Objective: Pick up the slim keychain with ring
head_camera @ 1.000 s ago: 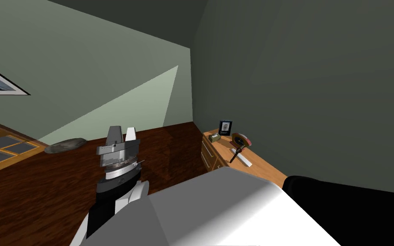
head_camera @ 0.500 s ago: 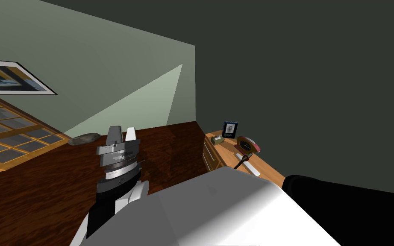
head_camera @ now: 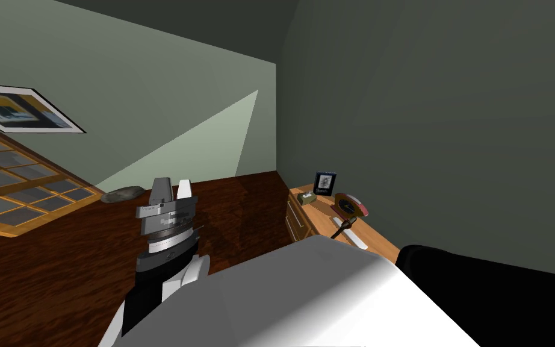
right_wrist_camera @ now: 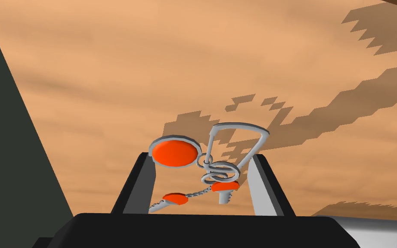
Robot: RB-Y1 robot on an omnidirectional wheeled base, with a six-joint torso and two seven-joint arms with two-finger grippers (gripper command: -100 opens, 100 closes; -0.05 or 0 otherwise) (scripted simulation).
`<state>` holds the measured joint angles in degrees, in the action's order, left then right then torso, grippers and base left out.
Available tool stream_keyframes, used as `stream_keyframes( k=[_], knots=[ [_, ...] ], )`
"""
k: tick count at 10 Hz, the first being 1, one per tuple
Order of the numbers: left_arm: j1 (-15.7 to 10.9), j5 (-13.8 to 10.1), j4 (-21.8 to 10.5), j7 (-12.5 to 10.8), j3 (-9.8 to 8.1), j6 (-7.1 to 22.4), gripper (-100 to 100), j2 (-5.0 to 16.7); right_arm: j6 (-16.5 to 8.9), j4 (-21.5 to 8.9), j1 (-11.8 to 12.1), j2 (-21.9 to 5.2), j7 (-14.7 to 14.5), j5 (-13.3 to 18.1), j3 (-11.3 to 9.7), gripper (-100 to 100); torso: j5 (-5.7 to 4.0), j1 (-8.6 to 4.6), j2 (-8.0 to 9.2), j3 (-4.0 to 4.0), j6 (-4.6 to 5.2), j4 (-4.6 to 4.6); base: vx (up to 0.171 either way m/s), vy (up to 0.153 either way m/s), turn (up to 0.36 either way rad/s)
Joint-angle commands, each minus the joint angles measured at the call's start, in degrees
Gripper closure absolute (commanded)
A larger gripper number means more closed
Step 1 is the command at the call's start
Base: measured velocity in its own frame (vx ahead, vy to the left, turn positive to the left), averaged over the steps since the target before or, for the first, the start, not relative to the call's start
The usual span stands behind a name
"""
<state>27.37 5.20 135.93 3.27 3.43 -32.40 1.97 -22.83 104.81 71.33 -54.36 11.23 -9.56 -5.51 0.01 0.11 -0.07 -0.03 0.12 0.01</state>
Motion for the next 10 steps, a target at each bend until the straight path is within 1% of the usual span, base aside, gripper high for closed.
stream_keyframes(
  k=[1,4,5,6,8,9,10],
  knots=[
    [0.00,0.00,0.00,0.00,0.00,0.00,0,0.00,0.00,0.00,0.00,0.00,0.00,0.00,0.00,100,0.00,0.00,0.00,0.00,0.00,0.00,0.000,0.000,0.000],
    [0.00,0.00,0.00,0.00,0.00,0.00,0,0.00,0.00,-0.01,0.01,0.01,0.02,-0.01,0.00,100,0.00,0.01,-0.01,0.00,-0.01,0.00,0.000,0.000,0.000],
    [0.00,0.00,0.00,0.00,0.00,0.00,0,0.00,0.00,-0.01,0.00,0.00,0.01,0.00,0.00,0,0.00,0.00,0.00,0.00,-0.01,0.00,0.000,0.000,0.000],
    [0.00,0.00,0.00,0.00,0.00,0.00,0,0.00,-0.71,1.98,1.47,-0.83,0.48,0.03,0.86,100,0.00,0.00,0.00,0.00,-0.01,0.00,0.001,0.009,-0.044],
    [0.00,0.00,0.00,0.00,0.00,0.00,0,0.00,-1.48,4.43,3.34,-2.27,1.18,-0.22,1.98,100,0.04,0.11,0.00,0.00,0.02,-0.01,-0.003,0.021,-0.046],
    [0.00,0.00,0.00,0.00,0.00,0.00,0,0.00,-1.31,3.79,2.74,-1.84,0.92,-0.15,1.65,100,0.05,0.13,0.00,0.00,0.02,-0.01,-0.002,0.010,-0.008],
    [0.00,0.00,0.00,0.00,0.00,0.00,0,0.00,-1.41,3.93,2.83,-1.92,1.00,-0.17,1.70,0,0.02,0.08,0.00,0.00,0.01,0.00,0.000,0.000,0.000]
  ],
)
